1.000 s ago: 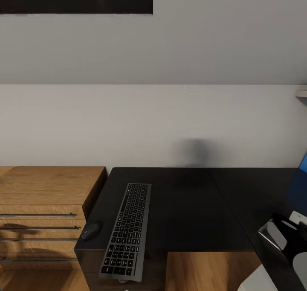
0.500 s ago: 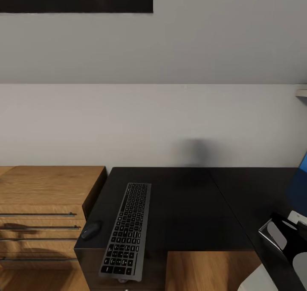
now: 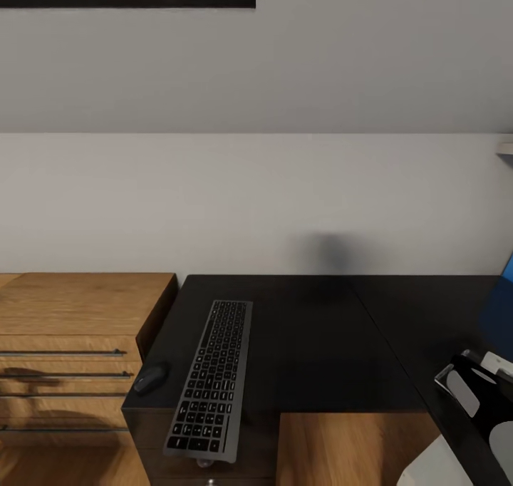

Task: In the bedroom, organize the workspace by keeping the computer under the desk, ensuring the monitor is on the desk, placing the keyboard on the desk next to the monitor, placing the mouse on the desk next to the keyboard, moving the folder from the swivel chair onto the desk next to the mouse, stacking the notebook on top of the folder with the pen on top of the notebook, and positioning the swivel chair next to the desk.

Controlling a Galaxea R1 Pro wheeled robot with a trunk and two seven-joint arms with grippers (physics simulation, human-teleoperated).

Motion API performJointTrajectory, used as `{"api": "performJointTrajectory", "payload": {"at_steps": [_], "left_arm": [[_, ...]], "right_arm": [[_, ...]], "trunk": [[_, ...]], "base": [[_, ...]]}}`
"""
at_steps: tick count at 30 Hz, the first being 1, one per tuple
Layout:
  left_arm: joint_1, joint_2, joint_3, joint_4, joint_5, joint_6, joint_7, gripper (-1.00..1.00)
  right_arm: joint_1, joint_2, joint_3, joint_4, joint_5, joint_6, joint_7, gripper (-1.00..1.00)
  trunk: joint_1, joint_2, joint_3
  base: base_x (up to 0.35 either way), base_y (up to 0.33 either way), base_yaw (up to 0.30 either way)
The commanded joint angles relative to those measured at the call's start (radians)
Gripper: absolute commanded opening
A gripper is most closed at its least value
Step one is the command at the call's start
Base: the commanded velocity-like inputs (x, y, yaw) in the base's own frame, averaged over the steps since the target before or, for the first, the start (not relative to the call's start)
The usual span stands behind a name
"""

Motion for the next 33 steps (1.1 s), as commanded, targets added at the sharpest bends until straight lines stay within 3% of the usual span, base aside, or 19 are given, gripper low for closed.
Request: {"api": "performJointTrajectory", "payload": {"at_steps": [1, 11, 33], "left_arm": [[0.000, 0.001, -0.008, -0.001, 0.010, -0.005, 0.007, 1.00], [0.000, 0.001, -0.007, -0.001, 0.010, -0.005, 0.007, 1.00], [0.000, 0.003, -0.005, -0.001, 0.010, -0.006, 0.005, 1.00]], "right_arm": [[0.000, 0.000, 0.001, -0.002, -0.009, 0.000, -0.003, 1.00], [0.000, -0.001, -0.001, -0.001, -0.009, 0.000, -0.003, 1.00], [0.000, 0.000, 0.004, -0.001, -0.007, 0.000, -0.003, 1.00]], "trunk": [[0.004, -0.008, -0.004], [0.042, -0.078, -0.035], [0.042, -0.078, -0.035]], "base": [[0.000, 0.000, 0.000], [0.000, 0.000, 0.000], [-0.033, 0.009, 0.000]]}}
